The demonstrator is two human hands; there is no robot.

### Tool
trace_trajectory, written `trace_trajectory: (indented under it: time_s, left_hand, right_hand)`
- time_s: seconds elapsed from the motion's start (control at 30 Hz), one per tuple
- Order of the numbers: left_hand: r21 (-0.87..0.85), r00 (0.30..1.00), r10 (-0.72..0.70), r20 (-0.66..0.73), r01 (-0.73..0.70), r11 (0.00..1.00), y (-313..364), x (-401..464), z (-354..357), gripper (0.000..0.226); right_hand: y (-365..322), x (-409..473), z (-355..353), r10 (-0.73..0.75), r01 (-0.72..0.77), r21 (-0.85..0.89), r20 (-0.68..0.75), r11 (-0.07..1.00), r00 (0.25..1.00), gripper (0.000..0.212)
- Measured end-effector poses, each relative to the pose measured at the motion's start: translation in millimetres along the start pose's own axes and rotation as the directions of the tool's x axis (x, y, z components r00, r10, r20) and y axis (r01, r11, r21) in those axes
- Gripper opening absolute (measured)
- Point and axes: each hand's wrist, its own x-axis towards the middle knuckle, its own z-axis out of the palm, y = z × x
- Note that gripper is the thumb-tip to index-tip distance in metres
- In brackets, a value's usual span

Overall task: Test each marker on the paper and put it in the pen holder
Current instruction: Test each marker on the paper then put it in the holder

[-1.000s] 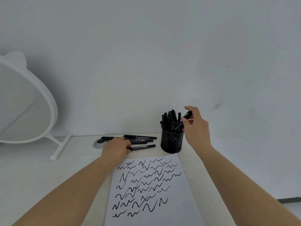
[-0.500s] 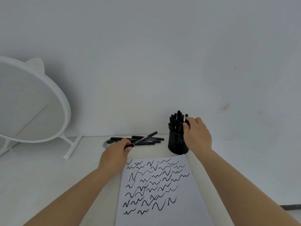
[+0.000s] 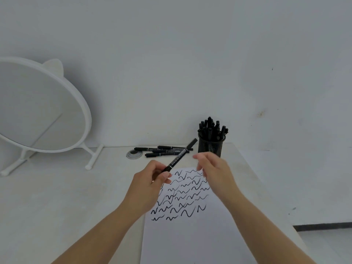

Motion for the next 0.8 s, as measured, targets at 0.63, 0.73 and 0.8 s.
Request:
trace_trajectory:
  time_s: [0.63,0.73,0.8]
  left_hand:
    - [0.022,0.923,-0.088,0.375,0.086,0.996,28.0,-46.9,16.0,0.035]
    - [0.587,0.956,0.079,0.281,-0.237,0.774,25.2,-56.1,21.2,0.025]
    - [0.632,0.951,0.135,0.278,-0.287,0.72,15.8,-68.3,18.4,0.023]
  right_hand:
    - [6.0,-65.6,20.5,0.119,-0.135,0.21,0.086,0.968,0.989,0.037]
    - [9.2,-37.4,-3.5,0.422,-0.284,0.481,-0.205,0.829,0.883,0.037]
    - [12.5,-19.9,-41.8,0.498,-0.212,0.609,-0.35,0.764,0.793,0.033]
